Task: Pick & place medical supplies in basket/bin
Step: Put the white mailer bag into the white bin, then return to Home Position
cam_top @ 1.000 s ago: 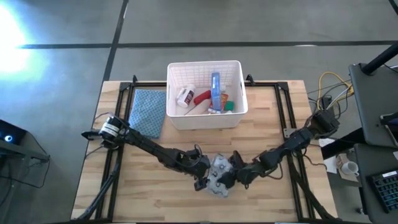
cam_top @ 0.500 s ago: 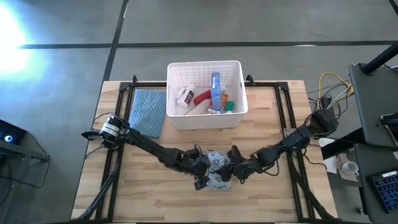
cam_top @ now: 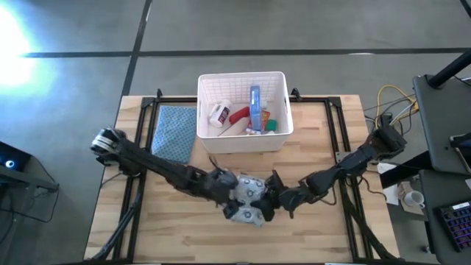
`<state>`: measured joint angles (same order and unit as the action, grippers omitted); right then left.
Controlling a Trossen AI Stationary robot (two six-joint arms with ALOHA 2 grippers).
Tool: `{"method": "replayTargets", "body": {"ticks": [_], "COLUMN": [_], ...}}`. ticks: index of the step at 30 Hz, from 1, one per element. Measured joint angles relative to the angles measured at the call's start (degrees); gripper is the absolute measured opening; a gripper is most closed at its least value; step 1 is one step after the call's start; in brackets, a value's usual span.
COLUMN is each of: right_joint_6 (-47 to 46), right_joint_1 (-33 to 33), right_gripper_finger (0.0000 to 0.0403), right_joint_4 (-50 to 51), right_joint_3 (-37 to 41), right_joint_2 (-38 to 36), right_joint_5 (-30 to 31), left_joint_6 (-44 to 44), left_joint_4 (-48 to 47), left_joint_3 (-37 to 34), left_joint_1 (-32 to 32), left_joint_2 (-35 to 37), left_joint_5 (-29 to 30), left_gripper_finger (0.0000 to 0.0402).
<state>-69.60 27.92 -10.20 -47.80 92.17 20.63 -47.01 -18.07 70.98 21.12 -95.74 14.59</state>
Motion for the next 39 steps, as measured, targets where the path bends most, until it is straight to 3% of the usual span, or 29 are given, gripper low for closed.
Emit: {"method": "replayTargets", "body": {"ticks": [6, 9, 13, 15, 18, 22, 27, 30, 33, 39], "right_joint_6": [10.92, 16.13, 23.15, 26.64, 28.77, 30.12, 30.95, 34.76, 40.12, 53.7], "right_joint_1": [-2.65, -4.85, -9.73, -14.6, -24.75, -37.44, -46.64, -48.96, -48.22, -44.42], "right_gripper_finger": [0.0116, 0.0116, 0.0115, 0.0115, 0.0116, 0.0127, 0.0163, 0.0194, 0.0228, 0.0282], "right_joint_4": [2.02, 7.25, 14.67, 17.22, 21.33, 30.64, 46.32, 48.61, 49.05, 58.36], "right_joint_3": [-4.62, -8.26, -15.26, -19.54, -25.79, -34.34, -44.92, -50.84, -57.94, -69.83], "right_joint_2": [-6.83, -11.13, -15.3, -16.07, -14.11, -6.73, 4.18, 10.2, 14.76, 17.54], "right_joint_5": [4.47, 12.4, 21.54, 19.37, 9.42, -1.41, -6.74, -11.98, -13.19, -8.21], "left_joint_6": [-4.57, -5.57, -2.92, 0.16, 2.79, 3.92, 4.97, 4.99, 4.97, 5.78], "left_joint_4": [-1.24, 0.15, 0.05, -0.1, -0.19, -0.43, -0.63, -1.7, -3.56, -5.5], "left_joint_3": [0.0, 0.12, 0.15, 0.15, 0.15, 0.15, 0.06, -0.02, -0.04, -0.04], "left_joint_1": [2.83, 5.64, 11.07, 13.7, 16.21, 16.5, 16.49, 16.44, 16.31, 16.33], "left_joint_2": [12.85, 19.72, 28.05, 31.03, 33.68, 34.4, 32.52, 31.27, 30.5, 31.54], "left_joint_5": [5.92, 13.99, 29.51, 36.12, 40.82, 41.25, 41.22, 42.23, 44.14, 43.77], "left_gripper_finger": [0.0342, 0.0342, 0.0342, 0.0342, 0.0342, 0.0342, 0.0342, 0.0342, 0.0342, 0.0342]}}
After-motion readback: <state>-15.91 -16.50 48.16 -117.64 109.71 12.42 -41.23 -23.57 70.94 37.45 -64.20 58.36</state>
